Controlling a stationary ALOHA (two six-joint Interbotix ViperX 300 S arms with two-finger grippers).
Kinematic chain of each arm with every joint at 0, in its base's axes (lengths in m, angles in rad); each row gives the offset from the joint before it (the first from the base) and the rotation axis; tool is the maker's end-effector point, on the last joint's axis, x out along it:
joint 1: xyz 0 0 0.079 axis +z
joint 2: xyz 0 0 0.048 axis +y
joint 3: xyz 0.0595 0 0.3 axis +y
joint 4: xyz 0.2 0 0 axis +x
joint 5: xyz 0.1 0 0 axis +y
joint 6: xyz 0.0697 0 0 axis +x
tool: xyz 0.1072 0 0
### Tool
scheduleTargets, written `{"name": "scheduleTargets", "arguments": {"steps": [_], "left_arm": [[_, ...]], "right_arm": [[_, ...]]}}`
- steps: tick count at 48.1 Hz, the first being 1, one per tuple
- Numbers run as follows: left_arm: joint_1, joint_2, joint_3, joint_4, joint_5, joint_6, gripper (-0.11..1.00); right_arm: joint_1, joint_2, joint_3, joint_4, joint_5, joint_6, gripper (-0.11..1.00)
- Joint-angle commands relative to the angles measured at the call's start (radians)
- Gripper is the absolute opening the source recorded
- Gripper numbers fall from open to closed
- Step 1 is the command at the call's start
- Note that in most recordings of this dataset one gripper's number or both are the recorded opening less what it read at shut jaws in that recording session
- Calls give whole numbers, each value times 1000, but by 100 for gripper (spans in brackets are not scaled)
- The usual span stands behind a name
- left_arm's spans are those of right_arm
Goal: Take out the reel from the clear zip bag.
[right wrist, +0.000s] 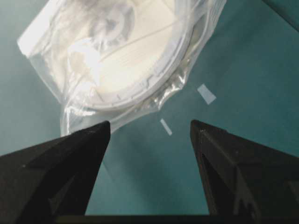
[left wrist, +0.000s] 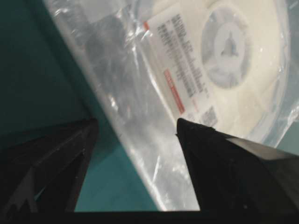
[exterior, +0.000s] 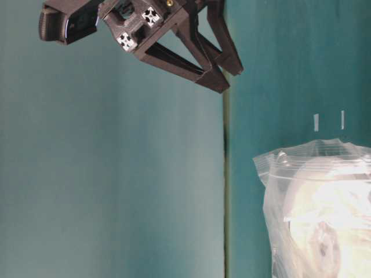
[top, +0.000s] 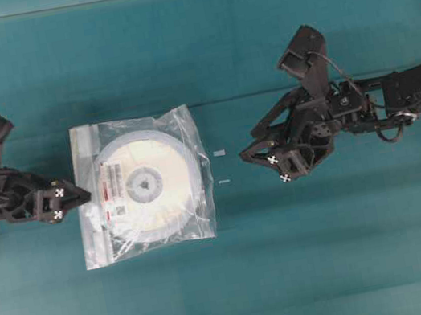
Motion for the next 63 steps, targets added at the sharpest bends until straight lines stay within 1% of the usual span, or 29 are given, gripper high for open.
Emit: {"name": "scheduleTargets", "arguments": {"steps": [1, 9, 14, 17, 22, 26, 29, 34, 41, 50, 54, 63], "left_arm": [[0, 46, -29, 3, -32, 0, 85], [0, 78, -55, 2, -40, 0, 82], [0, 77, -60, 3, -40, 2, 73], [0, 75, -60, 3, -40, 3, 63], [2, 72, -60, 3, -37, 3, 37], [0, 71, -58, 3, -37, 5, 20], [0, 71, -58, 2, -32, 6, 12], [0, 67, -54, 2, -32, 6, 3], [0, 55, -52, 3, -32, 8, 2], [0, 46, -51, 3, -32, 9, 2], [0, 46, -51, 3, -29, 11, 2], [0, 46, -51, 3, -25, 11, 2]], "right_arm": [[-2, -3, -15, 2, -3, 6, 84], [-2, -3, -12, 2, -3, 6, 84], [0, 6, -6, 2, -2, 6, 84], [-2, 15, -5, 2, -3, 6, 84], [-2, 38, -9, 2, -5, 6, 84], [-5, 61, -15, 2, -6, 8, 84], [-6, 81, -20, 2, -8, 8, 84], [-11, 123, -34, 6, -9, 9, 84], [-20, 183, -74, 25, -25, 8, 84], [-14, 256, -130, 46, -55, 9, 84], [-11, 285, -149, 72, -83, 9, 84], [2, 330, -176, 152, -126, 8, 84]]}}
